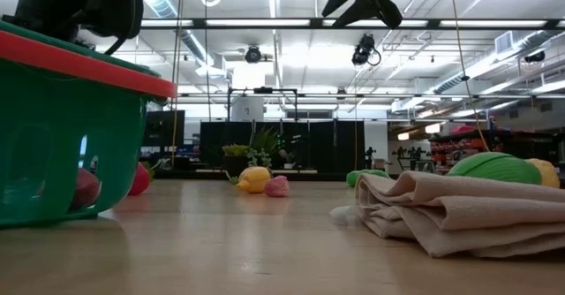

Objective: Pick and placing Produce into tupperware
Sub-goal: Put the left red strawberry into the blue basket

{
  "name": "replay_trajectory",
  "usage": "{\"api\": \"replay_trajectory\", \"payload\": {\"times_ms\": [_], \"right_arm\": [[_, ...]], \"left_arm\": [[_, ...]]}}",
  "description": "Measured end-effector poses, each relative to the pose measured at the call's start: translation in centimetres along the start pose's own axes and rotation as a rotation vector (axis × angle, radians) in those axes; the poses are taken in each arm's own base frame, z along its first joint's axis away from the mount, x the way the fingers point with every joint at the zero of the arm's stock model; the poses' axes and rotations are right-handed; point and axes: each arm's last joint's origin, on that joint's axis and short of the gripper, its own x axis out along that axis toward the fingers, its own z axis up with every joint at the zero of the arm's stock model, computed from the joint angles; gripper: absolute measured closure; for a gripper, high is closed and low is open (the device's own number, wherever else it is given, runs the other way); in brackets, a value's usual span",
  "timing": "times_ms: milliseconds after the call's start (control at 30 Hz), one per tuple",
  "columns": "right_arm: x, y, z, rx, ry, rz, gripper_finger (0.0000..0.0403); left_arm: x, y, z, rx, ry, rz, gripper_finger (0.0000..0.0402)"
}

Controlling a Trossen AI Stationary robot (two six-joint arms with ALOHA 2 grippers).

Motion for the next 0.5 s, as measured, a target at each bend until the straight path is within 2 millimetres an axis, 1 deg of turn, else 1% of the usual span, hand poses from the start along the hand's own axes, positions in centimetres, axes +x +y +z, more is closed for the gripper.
{"api": "replay_trajectory", "payload": {"times_ms": [167, 267, 500], "right_arm": [[0.0, 0.0, 0.0, 0.0, 0.0, 0.0, 0.0247], [0.0, 0.0, 0.0, 0.0, 0.0, 0.0, 0.0247], [0.0, -0.01, 0.01, -0.001, 0.0, 0.0, 0.0247]], "left_arm": [[0.42, -0.32, -0.05, 0.001, -0.002, 0.015, 0.0308], [0.64, -0.64, -0.1, 0.004, -0.001, 0.011, 0.0328], [0.61, -0.72, -0.1, 0.028, 0.001, -0.002, 0.0381]]}}
